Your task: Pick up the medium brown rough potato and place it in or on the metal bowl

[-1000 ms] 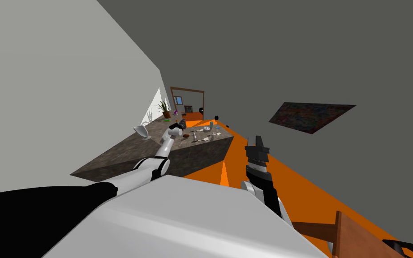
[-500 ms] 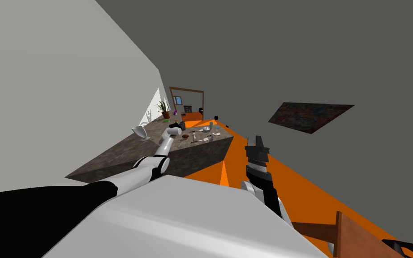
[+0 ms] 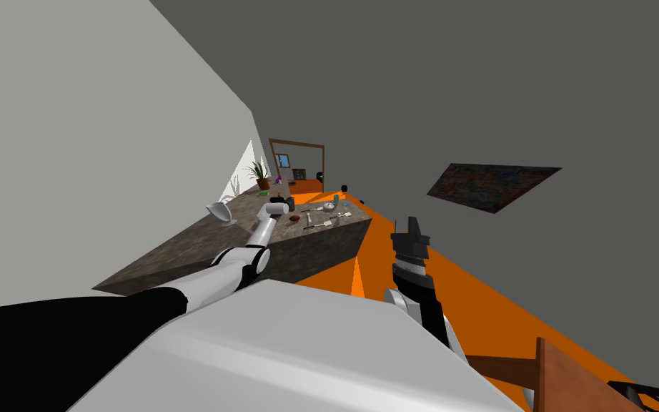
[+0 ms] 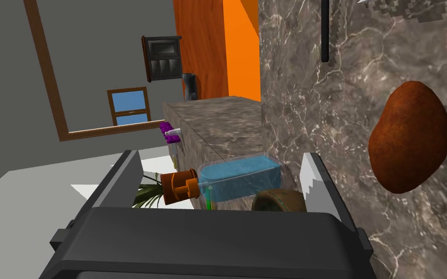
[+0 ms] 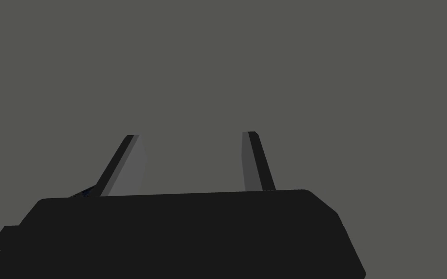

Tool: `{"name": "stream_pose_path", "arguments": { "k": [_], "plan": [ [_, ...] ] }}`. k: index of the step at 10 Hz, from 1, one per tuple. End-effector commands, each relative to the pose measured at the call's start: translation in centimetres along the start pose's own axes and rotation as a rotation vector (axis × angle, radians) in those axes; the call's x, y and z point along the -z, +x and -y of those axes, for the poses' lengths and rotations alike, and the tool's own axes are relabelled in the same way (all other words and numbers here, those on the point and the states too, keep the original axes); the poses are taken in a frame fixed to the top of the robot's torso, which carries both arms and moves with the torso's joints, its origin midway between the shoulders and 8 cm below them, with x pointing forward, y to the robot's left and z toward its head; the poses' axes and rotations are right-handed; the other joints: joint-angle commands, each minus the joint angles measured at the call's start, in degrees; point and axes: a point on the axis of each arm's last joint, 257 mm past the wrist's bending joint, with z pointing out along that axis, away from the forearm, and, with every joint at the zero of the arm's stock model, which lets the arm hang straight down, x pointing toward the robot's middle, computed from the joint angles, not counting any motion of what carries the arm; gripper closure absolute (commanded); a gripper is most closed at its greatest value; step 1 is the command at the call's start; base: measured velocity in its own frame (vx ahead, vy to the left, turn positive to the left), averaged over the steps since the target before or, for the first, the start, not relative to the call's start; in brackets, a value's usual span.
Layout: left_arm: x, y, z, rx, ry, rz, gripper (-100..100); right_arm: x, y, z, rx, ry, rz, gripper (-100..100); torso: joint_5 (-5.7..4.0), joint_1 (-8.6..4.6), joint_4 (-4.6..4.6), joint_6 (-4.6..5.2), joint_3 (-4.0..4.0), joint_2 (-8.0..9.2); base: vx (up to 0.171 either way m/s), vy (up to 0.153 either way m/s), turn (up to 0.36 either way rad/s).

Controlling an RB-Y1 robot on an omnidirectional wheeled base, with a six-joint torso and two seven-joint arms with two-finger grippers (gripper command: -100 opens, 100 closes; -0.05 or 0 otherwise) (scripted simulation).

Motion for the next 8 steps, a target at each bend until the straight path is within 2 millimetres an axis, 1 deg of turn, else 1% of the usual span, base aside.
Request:
{"name": "stream_pose_path", "arguments": {
  "k": [1, 3, 8],
  "plan": [
    [-0.14, -0.65, -1.02, 0.008, -0.053, 0.011, -100, 0.00, 0.00, 0.00, 0.000, 0.000, 0.000, 0, 0.00, 0.00, 0.00, 0.00, 0.00, 0.00, 0.030, -0.002, -0.007],
    [-0.13, -0.66, -1.19, 0.008, -0.060, 0.011, -100, 0.00, 0.00, 0.00, 0.000, 0.000, 0.000, 0, 0.00, -0.02, 0.00, 0.01, 0.01, 0.01, 0.024, -0.004, -0.016],
    [-0.13, -0.66, -1.19, 0.008, -0.060, 0.011, -100, 0.00, 0.00, 0.00, 0.000, 0.000, 0.000, 0, 0.00, -0.02, 0.03, 0.01, 0.09, 0.15, -0.001, 0.001, 0.003]
  ]
}}
